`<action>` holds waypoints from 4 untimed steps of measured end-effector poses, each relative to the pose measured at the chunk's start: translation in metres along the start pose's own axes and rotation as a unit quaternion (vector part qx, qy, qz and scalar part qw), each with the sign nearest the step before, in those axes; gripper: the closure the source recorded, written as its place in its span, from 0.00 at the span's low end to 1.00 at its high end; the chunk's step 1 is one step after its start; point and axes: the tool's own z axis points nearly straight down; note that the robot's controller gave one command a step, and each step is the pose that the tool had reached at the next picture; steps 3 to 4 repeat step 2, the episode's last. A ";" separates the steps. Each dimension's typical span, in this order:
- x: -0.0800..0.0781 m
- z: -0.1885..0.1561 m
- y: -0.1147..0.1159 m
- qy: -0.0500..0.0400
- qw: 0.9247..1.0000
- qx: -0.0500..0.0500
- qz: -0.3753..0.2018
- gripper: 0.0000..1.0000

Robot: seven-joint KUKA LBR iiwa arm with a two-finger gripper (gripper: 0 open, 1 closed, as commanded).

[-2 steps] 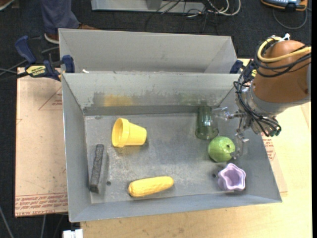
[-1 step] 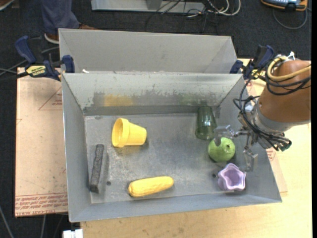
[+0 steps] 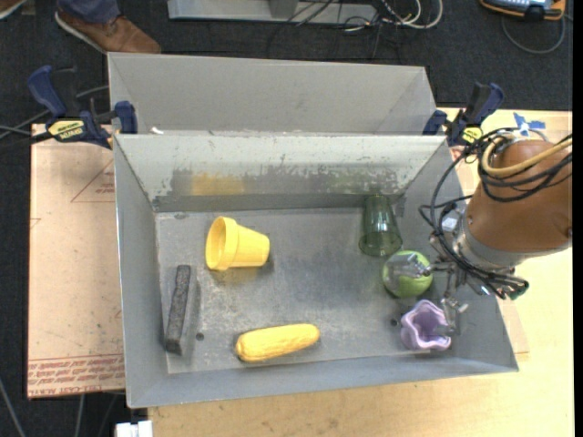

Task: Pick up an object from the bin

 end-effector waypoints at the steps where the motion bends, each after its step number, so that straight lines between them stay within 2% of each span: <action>1: -0.019 0.029 0.017 -0.002 0.990 0.001 -0.138 1.00; 4: -0.019 0.028 0.017 -0.003 0.990 0.001 -0.138 1.00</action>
Offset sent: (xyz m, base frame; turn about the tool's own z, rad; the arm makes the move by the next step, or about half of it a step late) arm 0.0000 0.0000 0.0000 0.0000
